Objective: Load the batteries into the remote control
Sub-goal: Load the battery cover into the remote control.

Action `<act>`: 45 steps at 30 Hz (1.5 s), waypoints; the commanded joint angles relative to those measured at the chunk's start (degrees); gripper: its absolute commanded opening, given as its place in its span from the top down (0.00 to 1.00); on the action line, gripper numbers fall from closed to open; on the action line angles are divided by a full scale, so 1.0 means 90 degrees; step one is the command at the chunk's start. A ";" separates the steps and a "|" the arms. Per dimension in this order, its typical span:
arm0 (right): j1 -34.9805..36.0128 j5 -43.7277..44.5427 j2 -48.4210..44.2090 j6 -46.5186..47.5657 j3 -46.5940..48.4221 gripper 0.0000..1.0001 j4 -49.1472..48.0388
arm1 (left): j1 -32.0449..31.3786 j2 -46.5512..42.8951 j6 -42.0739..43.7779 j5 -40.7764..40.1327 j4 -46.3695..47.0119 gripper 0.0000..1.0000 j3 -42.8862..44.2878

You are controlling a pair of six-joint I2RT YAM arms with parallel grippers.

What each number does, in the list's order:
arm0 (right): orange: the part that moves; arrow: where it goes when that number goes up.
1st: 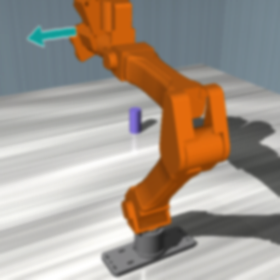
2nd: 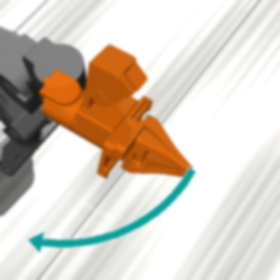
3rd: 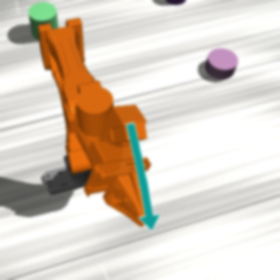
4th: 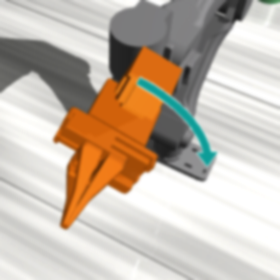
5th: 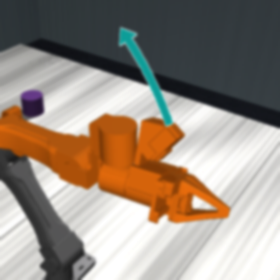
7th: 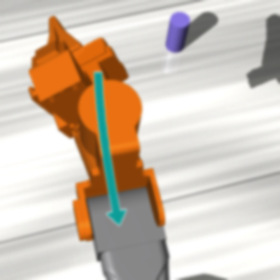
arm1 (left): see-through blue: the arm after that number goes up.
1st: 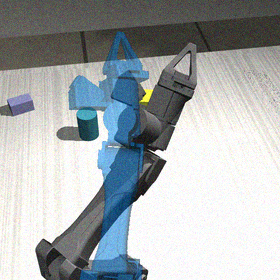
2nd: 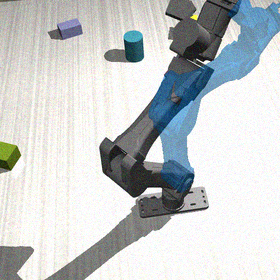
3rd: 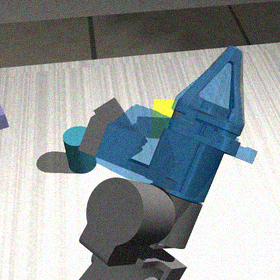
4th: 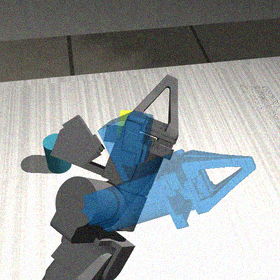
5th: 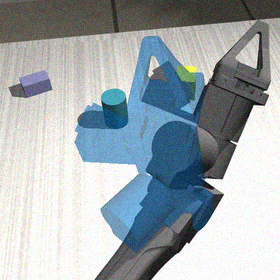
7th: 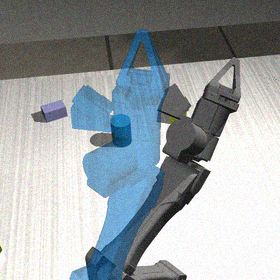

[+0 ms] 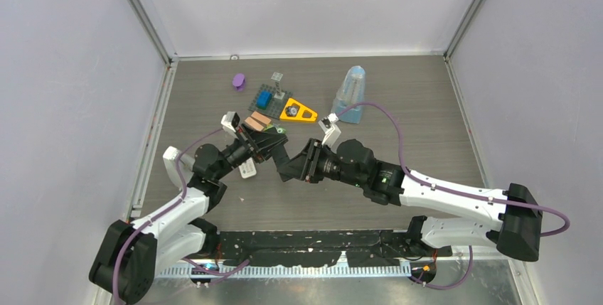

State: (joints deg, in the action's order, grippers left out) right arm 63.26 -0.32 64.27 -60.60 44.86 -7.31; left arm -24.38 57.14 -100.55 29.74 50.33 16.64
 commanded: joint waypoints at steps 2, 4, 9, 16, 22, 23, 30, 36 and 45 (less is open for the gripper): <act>-0.0167 -0.0357 0.0202 -0.0309 -0.0062 0.68 -0.0642 | -0.0055 -0.0382 -0.0088 0.0135 0.0415 1.00 -0.0128; -0.0213 -0.0430 0.0270 -0.0359 -0.0071 0.70 -0.0717 | -0.0064 -0.0490 -0.0064 0.0139 0.0397 1.00 -0.0192; -0.0316 -0.0541 0.0408 -0.0426 -0.0068 0.75 -0.0841 | -0.0109 -0.0704 0.0158 0.0336 0.0198 1.00 -0.0193; -0.0437 -0.0687 0.0646 -0.0619 -0.0104 0.81 -0.1090 | -0.0313 -0.1000 0.0492 0.0582 -0.0272 1.00 -0.0204; -0.0582 -0.0771 0.0799 -0.0735 -0.0102 0.85 -0.1297 | -0.0545 -0.1185 0.0652 0.0644 -0.0611 1.00 -0.0228; -0.0598 -0.0789 0.0825 -0.0756 -0.0102 0.85 -0.1334 | -0.0559 -0.1204 0.0662 0.0642 -0.0620 1.00 -0.0253; -0.0699 -0.0834 0.0816 -0.0762 -0.0158 0.84 -0.1414 | -0.0566 -0.1367 0.1001 0.0675 -0.1026 1.00 -0.0139; -0.0704 -0.0961 0.0330 0.0120 -0.0172 0.43 -0.1076 | -0.0553 -0.1678 0.2193 0.0521 -0.2544 1.00 0.0469; -0.0695 -0.1585 -0.0477 0.1515 0.0116 0.14 -0.0314 | -0.0524 -0.1563 0.2954 0.0849 -0.2913 1.00 0.1106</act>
State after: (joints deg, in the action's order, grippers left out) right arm 56.88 -12.23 62.46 -53.67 42.70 -10.61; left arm -29.21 42.52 -77.60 33.43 24.29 24.03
